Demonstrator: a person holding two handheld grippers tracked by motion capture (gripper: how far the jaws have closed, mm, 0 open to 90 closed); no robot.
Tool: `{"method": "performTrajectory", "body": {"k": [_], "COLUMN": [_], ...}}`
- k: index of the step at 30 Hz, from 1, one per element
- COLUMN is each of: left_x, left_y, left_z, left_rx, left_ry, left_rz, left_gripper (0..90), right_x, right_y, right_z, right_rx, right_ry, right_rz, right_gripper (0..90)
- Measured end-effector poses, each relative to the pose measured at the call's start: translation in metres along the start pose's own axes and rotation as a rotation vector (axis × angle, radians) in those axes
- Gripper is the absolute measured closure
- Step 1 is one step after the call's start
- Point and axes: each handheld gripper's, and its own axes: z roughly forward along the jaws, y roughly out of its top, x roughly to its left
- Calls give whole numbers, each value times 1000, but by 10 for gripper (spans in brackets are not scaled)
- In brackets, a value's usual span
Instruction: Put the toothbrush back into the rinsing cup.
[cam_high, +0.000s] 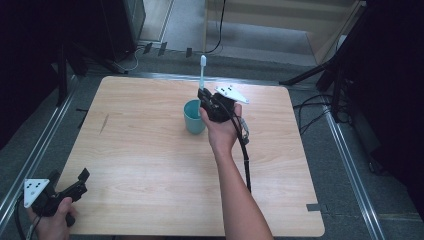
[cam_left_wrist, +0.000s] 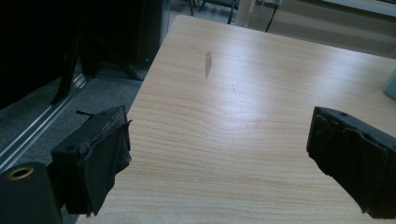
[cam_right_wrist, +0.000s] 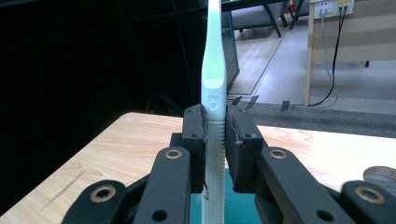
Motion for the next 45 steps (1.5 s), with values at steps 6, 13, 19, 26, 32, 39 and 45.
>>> {"method": "performTrajectory", "body": {"k": [6,13,19,26,32,39,45], "left_x": [0,1,1,1,1,1,1], "left_y": [0,0,0,0,0,0,0], "left_z": [0,0,0,0,0,1,1], "left_rx": [1,2,3,4,3,3,2], "left_ry": [-4,-7,-7,-7,-6,-7,-8], "left_rz": [-4,-7,-7,-7,-6,-8,-8], "left_gripper": [64,64,64,64,64,64,64], "right_x": [0,-4,-5,-6,-8,-8,-8], "right_y": [-8,-18,-25,-36,-43,-47,-45], "right_z": [12,21,24,27,32,36,34], "right_rx": [13,52,89,143,192,238,225], "right_ry": [-19,-38,-38,-42,-54,-68,-68], "right_rz": [-23,-36,-46,-57,-52,-54,-45], "right_gripper": [793,793,793,793,793,790,755]}}
